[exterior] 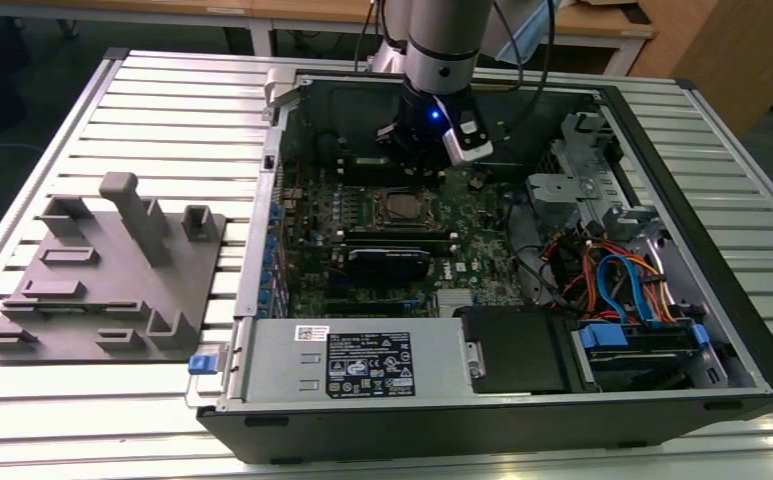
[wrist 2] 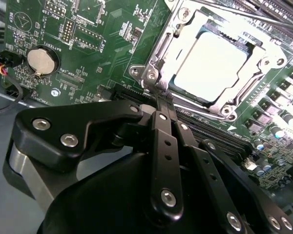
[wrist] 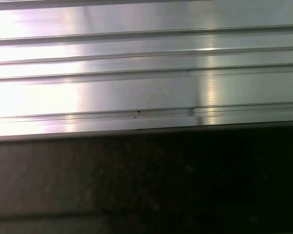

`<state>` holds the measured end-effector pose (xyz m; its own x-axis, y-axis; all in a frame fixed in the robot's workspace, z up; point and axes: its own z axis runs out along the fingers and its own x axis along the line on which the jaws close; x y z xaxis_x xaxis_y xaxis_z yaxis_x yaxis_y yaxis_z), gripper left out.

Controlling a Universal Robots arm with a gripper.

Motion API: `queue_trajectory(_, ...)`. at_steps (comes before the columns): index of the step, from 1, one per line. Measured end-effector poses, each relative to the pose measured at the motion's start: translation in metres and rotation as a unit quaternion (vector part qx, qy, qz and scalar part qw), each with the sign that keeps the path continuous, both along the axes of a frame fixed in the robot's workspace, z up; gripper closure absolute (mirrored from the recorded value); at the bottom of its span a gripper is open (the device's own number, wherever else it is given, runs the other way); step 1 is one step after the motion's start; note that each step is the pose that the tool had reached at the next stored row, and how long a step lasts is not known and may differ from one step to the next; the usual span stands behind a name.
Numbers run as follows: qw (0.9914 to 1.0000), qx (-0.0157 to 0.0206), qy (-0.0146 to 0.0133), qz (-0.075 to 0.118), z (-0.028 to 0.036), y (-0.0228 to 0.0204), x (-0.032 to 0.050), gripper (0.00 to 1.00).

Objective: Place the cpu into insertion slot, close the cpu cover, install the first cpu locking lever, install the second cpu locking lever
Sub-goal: 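Install the first cpu locking lever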

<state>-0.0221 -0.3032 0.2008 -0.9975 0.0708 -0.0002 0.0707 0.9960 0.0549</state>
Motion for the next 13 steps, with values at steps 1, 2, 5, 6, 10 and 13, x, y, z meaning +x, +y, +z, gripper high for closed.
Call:
queue_trajectory(1,1.00000,0.0000,0.0000,0.000,0.0009,0.0000,0.0000,0.90)
queue_trajectory(2,1.00000,0.0000,0.0000,0.000,0.0019,0.0000,0.0000,0.90)
queue_trajectory(5,1.00000,0.0002,-0.0001,0.000,0.0031,0.0001,0.0000,0.90)
queue_trajectory(6,1.00000,0.0003,-0.0001,0.000,0.0031,0.0001,0.0000,0.90)
queue_trajectory(10,1.00000,-0.0013,0.0000,0.000,0.0011,-0.0006,0.0001,0.90)
queue_trajectory(13,1.00000,-0.0022,0.0001,0.000,-0.0008,-0.0019,0.0003,0.90)
